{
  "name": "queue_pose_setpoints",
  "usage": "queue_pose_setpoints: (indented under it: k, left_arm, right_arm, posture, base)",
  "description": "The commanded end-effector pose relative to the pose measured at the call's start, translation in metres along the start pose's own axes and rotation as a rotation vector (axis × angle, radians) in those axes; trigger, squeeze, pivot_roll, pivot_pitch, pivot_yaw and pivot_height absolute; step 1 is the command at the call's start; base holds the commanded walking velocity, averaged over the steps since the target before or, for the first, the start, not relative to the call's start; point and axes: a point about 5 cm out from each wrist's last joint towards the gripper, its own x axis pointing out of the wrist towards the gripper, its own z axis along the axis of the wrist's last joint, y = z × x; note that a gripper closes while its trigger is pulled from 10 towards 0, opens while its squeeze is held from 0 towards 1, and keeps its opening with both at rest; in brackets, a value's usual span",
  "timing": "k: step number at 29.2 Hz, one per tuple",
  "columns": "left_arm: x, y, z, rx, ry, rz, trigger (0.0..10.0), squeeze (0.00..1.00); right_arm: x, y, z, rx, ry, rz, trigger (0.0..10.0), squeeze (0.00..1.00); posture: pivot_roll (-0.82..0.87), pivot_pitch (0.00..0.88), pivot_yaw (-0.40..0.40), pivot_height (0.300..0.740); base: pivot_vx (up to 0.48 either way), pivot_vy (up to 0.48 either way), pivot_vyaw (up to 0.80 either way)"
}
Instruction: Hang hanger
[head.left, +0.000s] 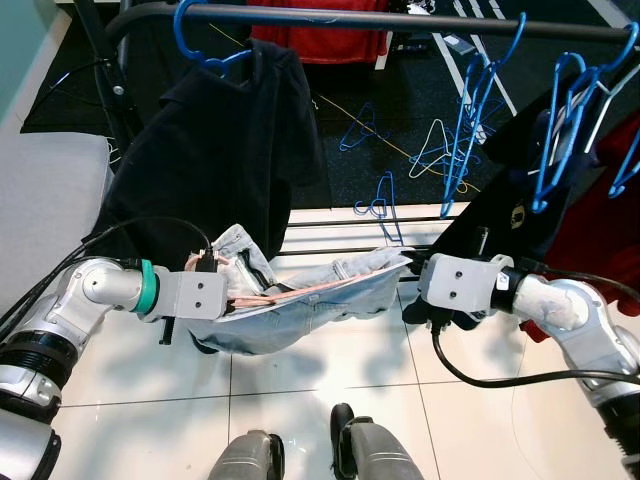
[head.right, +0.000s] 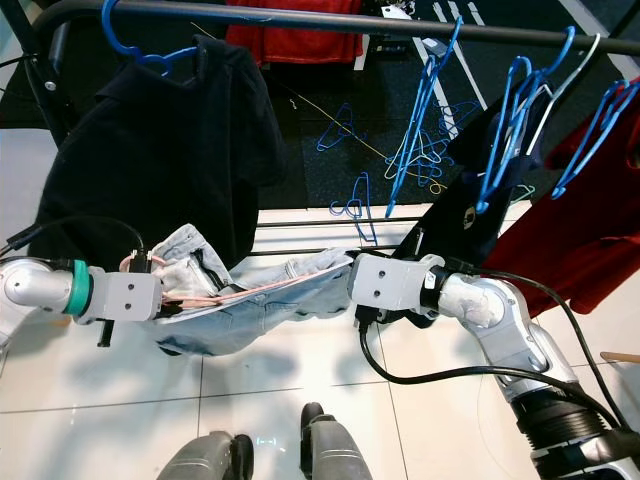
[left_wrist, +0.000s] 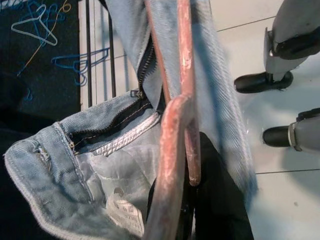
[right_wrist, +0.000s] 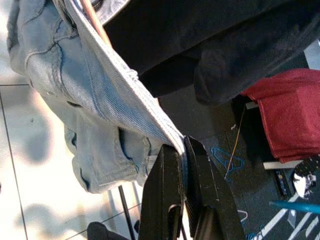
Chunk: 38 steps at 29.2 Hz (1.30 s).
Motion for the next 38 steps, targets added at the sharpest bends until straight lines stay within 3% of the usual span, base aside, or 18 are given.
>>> queue_pose_setpoints:
  k: [1,3,10,12,13,15,16,23,26,27,28,29,32,38]
  left_arm:
    - [0.005,-0.018,-0.013,-0.037,0.078,-0.085,10.0,0.0]
    - [0.011,-0.018,-0.011,-0.027,0.076,-0.068,10.0,0.0]
    - [0.019,-0.017,-0.005,-0.028,0.045,-0.043,10.0,0.0]
    - [0.024,-0.011,0.009,-0.054,-0.048,-0.008,10.0,0.0]
    - [0.024,-0.011,0.009,-0.054,-0.048,-0.008,10.0,0.0]
    - [0.019,0.003,0.028,-0.092,-0.183,0.037,10.0,0.0]
    - [0.016,0.006,0.032,-0.09,-0.202,0.041,10.0,0.0]
    - [0.007,0.008,0.034,-0.033,-0.195,0.024,10.0,0.0]
    - [-0.002,0.009,0.034,0.032,-0.161,0.019,10.0,0.0]
    - [-0.003,0.011,0.036,0.034,-0.166,0.033,10.0,0.0]
    - [-0.003,0.012,0.038,0.034,-0.17,0.043,10.0,0.0]
    - [-0.002,0.011,0.04,0.04,-0.172,0.039,10.0,0.0]
    - [0.001,0.009,0.041,0.046,-0.173,0.031,10.0,0.0]
    - [0.008,-0.002,0.047,0.044,-0.178,-0.021,10.0,0.0]
  right_arm:
    - [0.002,-0.01,0.016,-0.03,-0.068,-0.024,10.0,0.0]
    - [0.009,-0.008,0.03,-0.04,-0.126,-0.005,10.0,0.0]
    - [0.017,-0.007,0.043,-0.027,-0.188,0.007,10.0,0.0]
    - [0.028,0.001,0.05,-0.012,-0.231,0.036,10.0,0.0]
    - [0.028,0.001,0.05,-0.012,-0.231,0.036,10.0,0.0]
    - [0.04,0.02,0.047,0.039,-0.235,0.083,10.0,0.0]
    - [0.042,0.025,0.045,0.053,-0.229,0.091,10.0,0.0]
    - [0.047,0.037,0.037,0.096,-0.202,0.113,10.0,0.0]
    - [0.052,0.055,0.03,0.178,-0.18,0.145,10.0,0.0]
    - [0.055,0.062,0.029,0.206,-0.183,0.148,10.0,0.35]
    - [0.057,0.066,0.03,0.224,-0.185,0.149,10.0,0.35]
    - [0.06,0.068,0.032,0.242,-0.196,0.139,10.0,1.0]
    - [0.063,0.067,0.035,0.255,-0.208,0.129,10.0,1.0]
    - [0.07,0.049,0.048,0.322,-0.288,0.024,10.0,1.0]
  posture:
    - [-0.06,0.147,0.04,0.74]
    - [-0.06,0.148,0.041,0.74]
    - [-0.06,0.15,0.044,0.74]
    - [-0.05,0.148,0.043,0.74]
    - [-0.05,0.148,0.043,0.74]
    - [-0.05,0.148,0.042,0.74]
    - [-0.05,0.148,0.042,0.74]
    - [-0.04,0.148,0.045,0.74]
    - [-0.04,0.149,0.047,0.74]
    - [-0.03,0.148,0.049,0.74]
    - [-0.03,0.148,0.049,0.74]
    - [-0.03,0.147,0.047,0.74]
    - [-0.03,0.147,0.047,0.74]
    - [-0.04,0.148,0.048,0.74]
  base:
    - [0.0,0.0,0.0]
    - [0.0,0.0,0.0]
    - [0.0,0.0,0.0]
    - [0.0,0.0,0.0]
    - [0.0,0.0,0.0]
    - [0.0,0.0,0.0]
    - [0.0,0.0,0.0]
    - [0.0,0.0,0.0]
    - [0.0,0.0,0.0]
    - [0.0,0.0,0.0]
    - [0.0,0.0,0.0]
    - [0.0,0.0,0.0]
    - [0.0,0.0,0.0]
    - [0.0,0.0,0.0]
